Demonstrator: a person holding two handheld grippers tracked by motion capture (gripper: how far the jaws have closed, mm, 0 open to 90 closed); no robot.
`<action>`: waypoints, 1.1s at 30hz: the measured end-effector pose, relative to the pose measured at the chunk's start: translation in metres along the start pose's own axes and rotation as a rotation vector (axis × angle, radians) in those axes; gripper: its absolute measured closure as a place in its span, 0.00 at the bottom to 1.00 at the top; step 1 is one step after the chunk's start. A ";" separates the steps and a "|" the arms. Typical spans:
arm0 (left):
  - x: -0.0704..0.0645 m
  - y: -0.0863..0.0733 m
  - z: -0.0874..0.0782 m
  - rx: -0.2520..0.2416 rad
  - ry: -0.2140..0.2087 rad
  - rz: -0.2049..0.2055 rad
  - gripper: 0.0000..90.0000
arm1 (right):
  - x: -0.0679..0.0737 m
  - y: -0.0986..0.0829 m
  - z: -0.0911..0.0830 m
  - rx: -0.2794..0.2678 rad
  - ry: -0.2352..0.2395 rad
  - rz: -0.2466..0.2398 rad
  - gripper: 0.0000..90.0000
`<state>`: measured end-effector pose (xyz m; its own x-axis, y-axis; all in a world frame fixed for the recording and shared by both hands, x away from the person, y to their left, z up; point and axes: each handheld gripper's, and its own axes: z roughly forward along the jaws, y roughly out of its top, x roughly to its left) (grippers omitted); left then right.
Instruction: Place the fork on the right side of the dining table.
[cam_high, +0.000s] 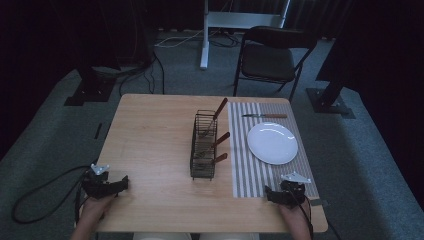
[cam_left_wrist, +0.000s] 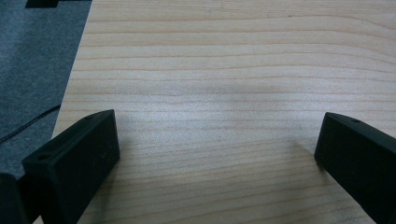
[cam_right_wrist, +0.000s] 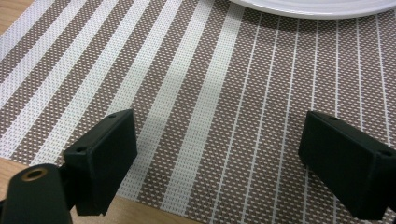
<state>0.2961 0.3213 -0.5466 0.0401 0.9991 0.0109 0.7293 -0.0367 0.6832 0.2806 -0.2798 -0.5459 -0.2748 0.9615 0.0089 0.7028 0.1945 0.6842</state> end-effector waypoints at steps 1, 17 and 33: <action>0.000 0.000 0.000 0.000 0.000 0.000 0.00 | 0.000 0.000 0.000 0.000 0.000 0.000 0.12; 0.000 0.000 0.000 0.001 0.002 -0.002 0.00 | -0.001 0.003 0.000 0.031 0.012 -0.009 0.12; 0.001 -0.001 -0.001 0.000 -0.002 0.002 0.00 | 0.000 0.004 -0.007 0.014 0.038 -0.004 0.15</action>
<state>0.2942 0.3226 -0.5466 0.0430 0.9990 0.0112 0.7289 -0.0390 0.6835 0.2788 -0.2807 -0.5385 -0.3024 0.9526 0.0338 0.7108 0.2017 0.6739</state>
